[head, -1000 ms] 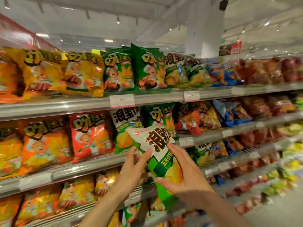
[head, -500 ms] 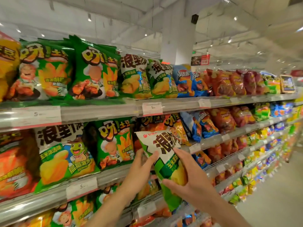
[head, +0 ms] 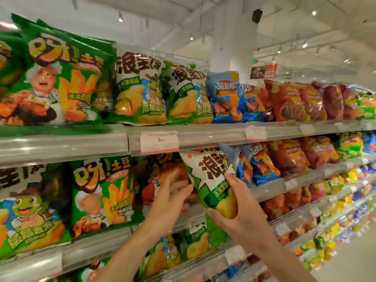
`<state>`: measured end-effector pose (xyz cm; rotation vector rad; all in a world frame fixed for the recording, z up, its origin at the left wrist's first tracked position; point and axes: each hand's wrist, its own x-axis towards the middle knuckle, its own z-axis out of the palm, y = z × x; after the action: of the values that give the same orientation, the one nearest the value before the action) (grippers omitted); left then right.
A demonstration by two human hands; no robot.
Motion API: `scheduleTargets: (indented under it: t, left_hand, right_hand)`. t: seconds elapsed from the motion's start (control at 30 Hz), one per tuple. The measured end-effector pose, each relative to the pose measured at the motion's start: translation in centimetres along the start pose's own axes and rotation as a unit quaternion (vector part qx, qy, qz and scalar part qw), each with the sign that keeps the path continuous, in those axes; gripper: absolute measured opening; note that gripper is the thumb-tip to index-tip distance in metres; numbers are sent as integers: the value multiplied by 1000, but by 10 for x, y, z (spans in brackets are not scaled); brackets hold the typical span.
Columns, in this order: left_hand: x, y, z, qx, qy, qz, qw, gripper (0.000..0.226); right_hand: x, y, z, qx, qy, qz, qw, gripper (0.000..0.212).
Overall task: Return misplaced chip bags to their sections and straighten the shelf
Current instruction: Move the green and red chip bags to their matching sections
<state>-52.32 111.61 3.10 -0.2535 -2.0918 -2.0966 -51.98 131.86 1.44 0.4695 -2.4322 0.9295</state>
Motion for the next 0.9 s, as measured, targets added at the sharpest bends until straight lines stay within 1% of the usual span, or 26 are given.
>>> scheduleTargets:
  t: [0.07, 0.13, 0.17, 0.23, 0.27, 0.3, 0.33, 0.4, 0.47, 0.53, 0.6, 0.73, 0.9]
  left_hand:
    - [8, -6, 3, 56, 37, 27, 997, 49]
    - [15, -13, 4, 128, 99, 62, 985, 47]
    - [19, -17, 4, 172, 142, 84, 971, 48]
    - [30, -23, 1, 263, 230, 116, 930, 52]
    - [35, -24, -1, 303, 256, 110, 911, 57]
    - [41, -24, -4, 336, 264, 89, 900, 65]
    - [46, -24, -6, 356, 258, 51, 897, 74]
    - [55, -22, -9, 367, 228, -32, 902, 92]
    - [62, -23, -9, 365, 197, -86, 906, 102]
    - [66, -25, -9, 363, 182, -110, 907, 106]
    - [68, -29, -9, 368, 192, -111, 903, 108]
    - [70, -35, 5, 377, 254, -87, 886, 104]
    - [70, -31, 26, 392, 292, -67, 870, 104]
  right_hand:
    - [12, 15, -3, -15, 7, -14, 1000, 99]
    - [23, 27, -6, -17, 11, -26, 999, 98]
    - [29, 34, -8, -16, 14, -35, 999, 97]
    - [37, 46, -12, -15, 12, -57, 998, 96]
    - [41, 52, -14, -16, 10, -68, 997, 96]
    - [44, 58, -17, -15, 10, -76, 997, 96]
    - [47, 63, -19, -13, 9, -82, 997, 96]
    - [53, 73, -23, -5, 0, -85, 996, 98]
    - [58, 82, -26, 2, -3, -85, 996, 99]
    - [62, 89, -28, 6, -4, -83, 996, 100]
    - [63, 95, -30, 9, -2, -81, 997, 100]
    - [67, 99, -38, 14, 12, -78, 997, 98]
    - [75, 99, -42, 9, 12, -78, 997, 99]
